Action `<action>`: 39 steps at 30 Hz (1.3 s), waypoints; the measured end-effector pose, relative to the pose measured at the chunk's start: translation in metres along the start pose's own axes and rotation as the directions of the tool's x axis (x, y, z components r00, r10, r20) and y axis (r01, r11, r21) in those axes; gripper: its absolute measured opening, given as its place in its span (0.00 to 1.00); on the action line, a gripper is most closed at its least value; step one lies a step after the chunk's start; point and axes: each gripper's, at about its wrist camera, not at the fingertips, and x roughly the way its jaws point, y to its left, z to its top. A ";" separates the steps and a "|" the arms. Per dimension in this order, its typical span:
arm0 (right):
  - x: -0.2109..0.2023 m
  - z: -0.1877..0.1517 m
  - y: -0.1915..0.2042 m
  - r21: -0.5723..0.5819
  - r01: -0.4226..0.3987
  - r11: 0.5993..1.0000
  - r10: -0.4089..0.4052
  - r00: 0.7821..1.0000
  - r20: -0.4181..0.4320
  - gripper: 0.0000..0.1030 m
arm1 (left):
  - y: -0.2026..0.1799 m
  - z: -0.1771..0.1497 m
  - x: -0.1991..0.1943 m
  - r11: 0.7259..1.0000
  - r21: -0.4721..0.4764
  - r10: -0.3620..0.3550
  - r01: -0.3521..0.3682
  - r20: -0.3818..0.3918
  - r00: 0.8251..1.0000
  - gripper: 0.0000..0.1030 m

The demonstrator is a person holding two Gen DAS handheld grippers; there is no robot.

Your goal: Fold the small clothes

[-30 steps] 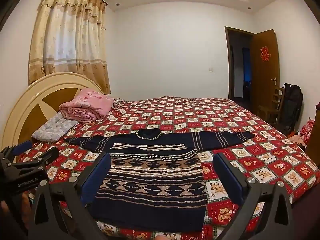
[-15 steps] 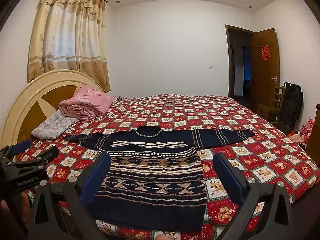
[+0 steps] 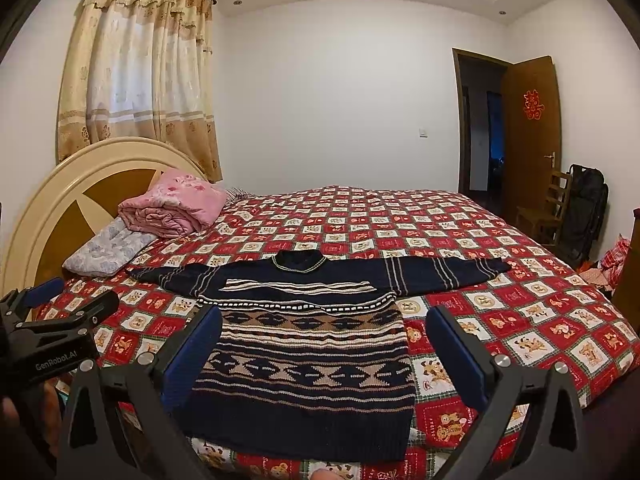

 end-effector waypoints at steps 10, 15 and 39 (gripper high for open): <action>0.001 -0.001 0.002 -0.003 0.000 1.000 0.000 1.000 -0.002 0.99 | 0.000 0.001 0.000 1.000 0.000 -0.001 0.001 -0.002 1.000 1.00; 0.002 -0.001 0.004 -0.007 -0.002 1.000 0.002 1.000 -0.005 0.99 | 0.000 0.001 0.000 1.000 0.000 -0.002 0.002 -0.003 1.000 1.00; 0.004 -0.005 0.006 -0.015 -0.007 1.000 0.007 1.000 -0.014 0.99 | 0.000 0.001 -0.001 1.000 -0.004 -0.006 0.006 -0.004 1.000 1.00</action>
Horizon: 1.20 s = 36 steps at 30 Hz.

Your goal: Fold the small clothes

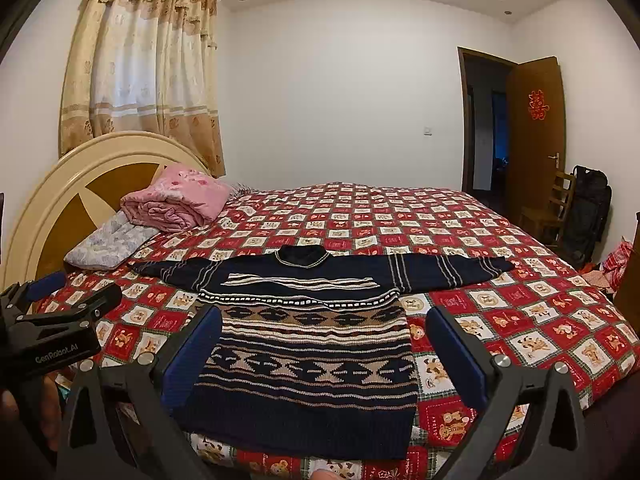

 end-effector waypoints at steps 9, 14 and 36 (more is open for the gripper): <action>0.004 -0.003 -0.001 -0.005 -0.016 1.000 0.016 1.000 0.000 0.99 | 0.000 -0.001 -0.001 1.000 0.000 0.000 0.000 -0.003 1.000 1.00; 0.017 -0.010 -0.006 -0.014 -0.053 0.998 0.053 0.999 -0.008 0.99 | 0.001 -0.005 0.007 1.000 -0.004 0.004 -0.004 -0.017 1.000 1.00; 0.214 -0.009 -0.188 0.087 0.210 0.974 -0.191 0.962 -0.194 0.97 | -0.033 -0.014 0.201 0.995 0.094 0.048 -0.029 -0.211 0.976 1.00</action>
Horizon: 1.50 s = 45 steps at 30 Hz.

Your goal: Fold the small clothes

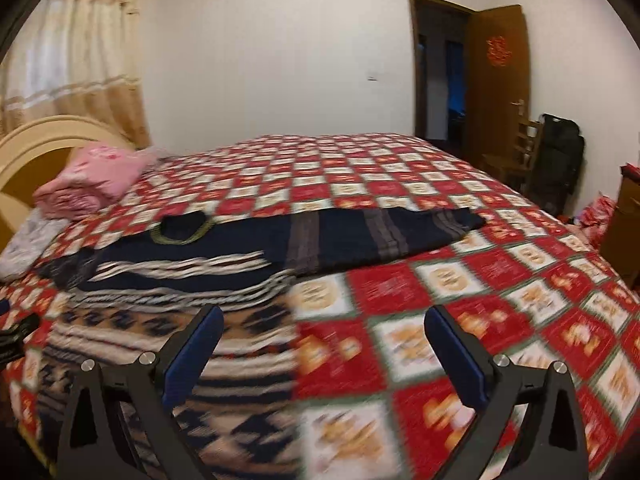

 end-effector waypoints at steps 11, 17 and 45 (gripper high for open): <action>0.110 0.064 -0.101 0.110 0.155 0.982 -0.146 0.985 -0.087 0.78 | -0.007 0.041 0.091 0.996 0.033 0.089 -0.088 -0.023 0.996 1.00; 0.178 0.080 -0.158 0.190 0.214 0.958 -0.187 0.971 -0.153 0.65 | 0.001 0.058 0.137 0.991 -0.002 0.133 -0.133 -0.055 0.990 1.00; 0.295 0.109 -0.222 0.349 0.145 0.926 -0.082 0.978 -0.190 0.09 | 0.004 0.065 0.195 0.993 -0.059 0.089 -0.099 -0.157 0.984 1.00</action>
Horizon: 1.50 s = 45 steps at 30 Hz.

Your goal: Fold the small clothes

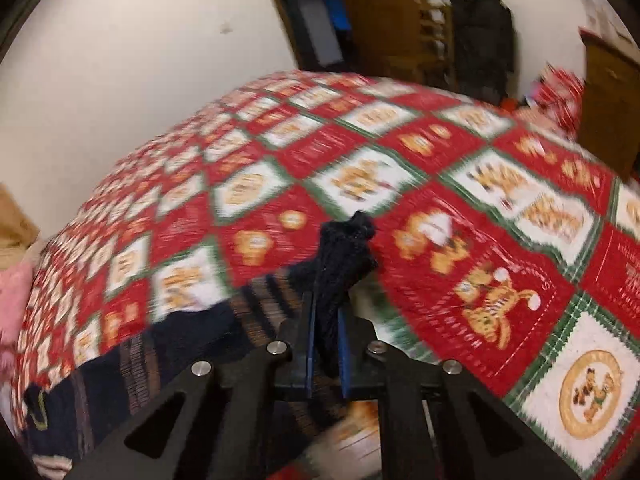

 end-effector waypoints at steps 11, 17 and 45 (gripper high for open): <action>-0.076 -0.042 0.190 -0.332 -0.240 0.912 0.254 0.967 -0.002 0.08 | 0.006 -0.010 -0.029 0.995 0.005 -0.097 0.097 0.032 0.995 1.00; -0.084 -0.097 0.281 -0.410 -0.368 0.835 0.361 0.928 -0.098 0.08 | 0.019 -0.013 -0.039 0.993 0.000 -0.122 0.122 0.049 0.991 1.00; -0.099 -0.178 0.196 -0.432 -0.372 0.822 0.425 0.905 0.028 0.57 | -0.082 0.022 -0.001 0.911 -0.033 -0.411 0.411 -0.151 0.899 0.81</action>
